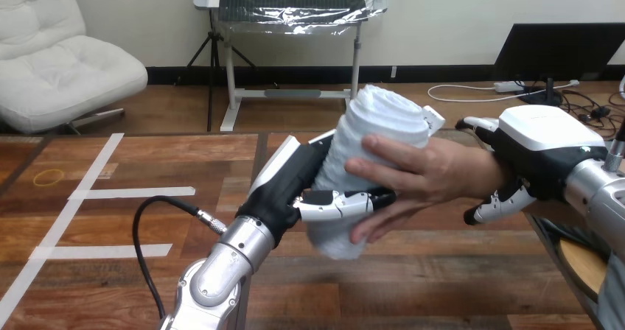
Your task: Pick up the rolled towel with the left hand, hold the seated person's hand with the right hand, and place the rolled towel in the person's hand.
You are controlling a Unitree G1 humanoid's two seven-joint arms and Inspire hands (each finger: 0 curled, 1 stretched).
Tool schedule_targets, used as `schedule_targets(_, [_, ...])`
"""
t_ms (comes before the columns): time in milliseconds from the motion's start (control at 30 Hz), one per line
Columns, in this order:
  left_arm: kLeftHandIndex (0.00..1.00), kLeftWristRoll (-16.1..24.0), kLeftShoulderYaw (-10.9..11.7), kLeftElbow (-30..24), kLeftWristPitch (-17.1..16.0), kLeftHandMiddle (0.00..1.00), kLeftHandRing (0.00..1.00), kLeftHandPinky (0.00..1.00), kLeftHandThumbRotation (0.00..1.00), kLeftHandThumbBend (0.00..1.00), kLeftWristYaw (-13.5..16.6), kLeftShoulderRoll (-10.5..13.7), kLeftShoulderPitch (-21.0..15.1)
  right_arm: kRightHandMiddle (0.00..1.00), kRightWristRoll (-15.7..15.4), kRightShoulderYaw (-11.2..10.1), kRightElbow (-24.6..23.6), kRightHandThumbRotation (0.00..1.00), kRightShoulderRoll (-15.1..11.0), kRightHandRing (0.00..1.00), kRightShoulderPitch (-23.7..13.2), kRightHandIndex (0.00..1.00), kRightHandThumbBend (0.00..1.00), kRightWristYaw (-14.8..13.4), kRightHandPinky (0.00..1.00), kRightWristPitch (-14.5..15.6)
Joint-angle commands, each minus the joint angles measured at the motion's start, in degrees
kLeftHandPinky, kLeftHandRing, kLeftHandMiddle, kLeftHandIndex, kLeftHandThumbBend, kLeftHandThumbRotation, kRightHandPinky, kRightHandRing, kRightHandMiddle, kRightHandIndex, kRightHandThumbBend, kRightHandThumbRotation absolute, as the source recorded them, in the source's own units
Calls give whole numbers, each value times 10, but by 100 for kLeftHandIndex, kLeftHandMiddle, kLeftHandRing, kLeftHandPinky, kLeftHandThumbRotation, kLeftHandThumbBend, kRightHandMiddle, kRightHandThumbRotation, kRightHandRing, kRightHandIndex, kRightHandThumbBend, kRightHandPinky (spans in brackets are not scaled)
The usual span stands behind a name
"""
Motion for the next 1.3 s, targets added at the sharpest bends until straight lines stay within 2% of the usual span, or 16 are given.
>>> schedule_targets(0, [81,5,-22,-29,-6,77,73,69,28,67,-15,2,-24,100,5,-24,-25,24,-7,100,-8,98,83,-1,98,1])
schedule_targets(367, [81,-2,-17,-40,-10,78,74,69,28,66,-25,18,-16,100,14,-36,-37,19,-5,100,2,97,84,-6,97,-2])
schedule_targets(767, [81,-15,-3,-68,-12,79,76,70,29,65,-42,46,3,100,21,-52,-74,15,-4,100,21,96,84,1,95,10])
schedule_targets(1100, [81,-41,18,-82,-28,80,76,71,28,65,-60,80,24,100,24,-65,-105,11,-9,100,39,95,84,8,95,18])
schedule_targets(1267, [81,-61,40,-84,-43,79,76,70,28,65,-72,103,41,100,31,-77,-123,10,-14,100,52,95,84,19,94,25])
